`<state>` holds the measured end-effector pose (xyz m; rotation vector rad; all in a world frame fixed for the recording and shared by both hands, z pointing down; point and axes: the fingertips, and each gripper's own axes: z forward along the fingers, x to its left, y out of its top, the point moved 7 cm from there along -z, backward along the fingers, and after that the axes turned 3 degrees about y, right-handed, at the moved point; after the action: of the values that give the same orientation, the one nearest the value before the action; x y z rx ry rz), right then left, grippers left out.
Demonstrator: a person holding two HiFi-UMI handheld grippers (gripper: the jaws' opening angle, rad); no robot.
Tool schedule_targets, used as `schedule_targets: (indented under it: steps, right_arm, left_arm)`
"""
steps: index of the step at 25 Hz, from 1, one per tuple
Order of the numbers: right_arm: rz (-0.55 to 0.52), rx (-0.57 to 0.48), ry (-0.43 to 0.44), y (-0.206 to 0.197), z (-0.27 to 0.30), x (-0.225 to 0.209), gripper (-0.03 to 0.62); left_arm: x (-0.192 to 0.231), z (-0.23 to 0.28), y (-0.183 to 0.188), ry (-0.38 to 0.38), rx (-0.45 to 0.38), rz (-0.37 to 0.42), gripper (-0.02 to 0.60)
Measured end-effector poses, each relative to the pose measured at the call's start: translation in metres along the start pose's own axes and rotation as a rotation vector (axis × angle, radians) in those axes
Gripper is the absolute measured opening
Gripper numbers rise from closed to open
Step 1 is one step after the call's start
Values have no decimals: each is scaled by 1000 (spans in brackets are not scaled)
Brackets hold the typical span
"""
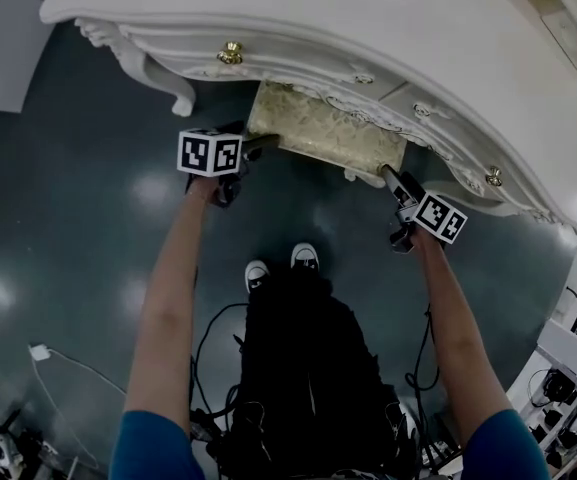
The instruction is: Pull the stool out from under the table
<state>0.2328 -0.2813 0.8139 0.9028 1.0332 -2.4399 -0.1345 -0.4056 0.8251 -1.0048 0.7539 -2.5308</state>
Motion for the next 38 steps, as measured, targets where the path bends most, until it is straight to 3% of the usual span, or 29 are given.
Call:
schedule_targets:
  steps: [8,16,21,31,34,38]
  right_arm:
    - [17,43,26,-6,21,1,402]
    - [24,97,-2,-3,23,2,388]
    - [43,144,-2,-14,16,4,387]
    - [77,237,-22,-68,-26,6,387]
    - [81,274,-26,-82,-38,8,387]
    - [88,306,-30,-101,-52,10,387]
  left_arm:
    - [4,14,-3,-76,-93,-144,434]
    - [1,8,-7,-12,-133,-153,391]
    - [-1,0,-18,-16,-123,-161,387]
    - [-19,-32,-77,-14,-55,-183,385]
    - [-24,-48,-93,26,-70,-161,385]
    - [-34,-60,-114,20,-88,-164,387]
